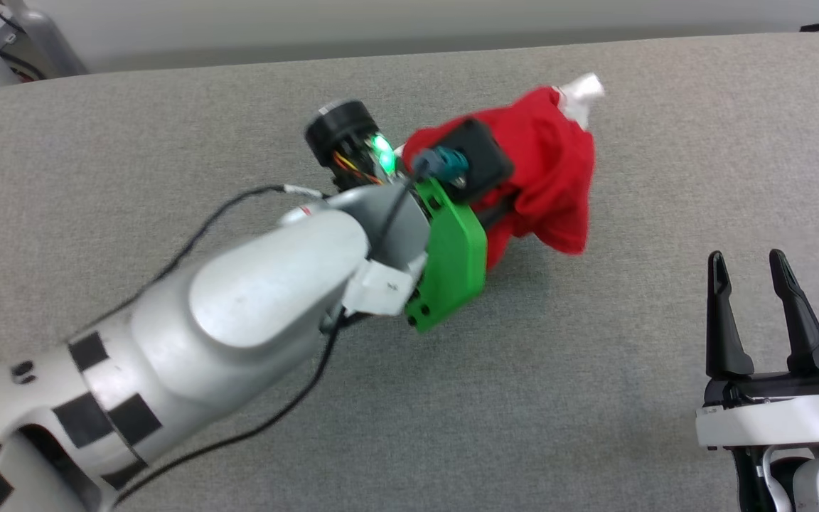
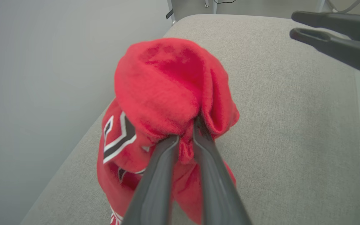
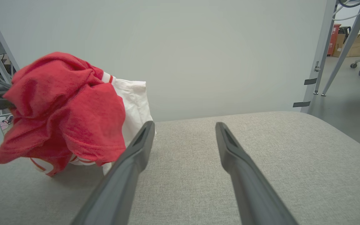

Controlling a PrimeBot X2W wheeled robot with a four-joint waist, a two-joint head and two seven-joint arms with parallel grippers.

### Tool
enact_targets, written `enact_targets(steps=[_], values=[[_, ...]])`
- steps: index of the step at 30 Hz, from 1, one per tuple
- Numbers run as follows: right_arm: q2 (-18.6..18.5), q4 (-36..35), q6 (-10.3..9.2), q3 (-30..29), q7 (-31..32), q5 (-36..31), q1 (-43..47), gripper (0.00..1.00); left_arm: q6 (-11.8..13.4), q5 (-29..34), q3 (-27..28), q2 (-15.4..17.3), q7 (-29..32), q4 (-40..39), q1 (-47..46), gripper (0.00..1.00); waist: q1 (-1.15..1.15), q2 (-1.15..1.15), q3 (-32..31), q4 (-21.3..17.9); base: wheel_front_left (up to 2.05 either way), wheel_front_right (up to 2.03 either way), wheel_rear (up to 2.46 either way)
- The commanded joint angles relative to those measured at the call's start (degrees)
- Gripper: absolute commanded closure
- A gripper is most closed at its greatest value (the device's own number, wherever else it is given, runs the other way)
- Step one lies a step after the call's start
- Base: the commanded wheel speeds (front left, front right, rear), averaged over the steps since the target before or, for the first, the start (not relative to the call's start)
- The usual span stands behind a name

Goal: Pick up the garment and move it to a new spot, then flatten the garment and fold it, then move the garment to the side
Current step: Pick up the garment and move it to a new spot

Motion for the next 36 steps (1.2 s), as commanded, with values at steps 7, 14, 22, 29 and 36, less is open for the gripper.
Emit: enact_targets(steps=[7, 14, 22, 29, 36], values=[[-0.01, -0.08, -0.04, -0.24, -0.28, 0.69, -0.36, 0.0, -0.13, 4.15, -1.56, -7.76, 3.7, 1.27, 12.05, 1.0, 0.0, 0.0, 1.94, -1.37, 0.0, 0.0, 0.0], [-0.01, 0.2, -0.04, -0.05, -0.28, 0.64, -1.5, 0.0, -0.13, 9.64, -1.59, -11.01, 10.08, -0.03, 23.52, 1.0, 0.0, 0.0, 3.11, -1.35, 0.0, 0.0, 0.0], [-0.01, 0.94, -0.04, -0.57, -0.28, 0.47, -0.43, 0.0, -0.13, 10.04, -1.6, -11.76, -0.66, 4.96, 22.84, 0.0, 0.0, 0.0, 0.88, -0.06, 0.0, 0.0, 0.0], [-0.01, 1.46, -0.04, -1.33, -0.28, 0.05, 2.12, 0.0, 1.59, 10.61, 2.39, -12.85, -14.38, 8.09, 20.88, 0.0, 0.0, 0.0, -3.67, 2.4, 0.0, 0.0, 0.0], [-0.01, 1.62, -0.04, -1.52, -0.28, -0.3, 3.95, 0.0, 9.34, 11.33, 8.9, -9.11, -22.92, 7.42, 22.63, 0.0, 0.0, 0.0, -6.77, 4.76, 0.0, 0.0, 0.0]])
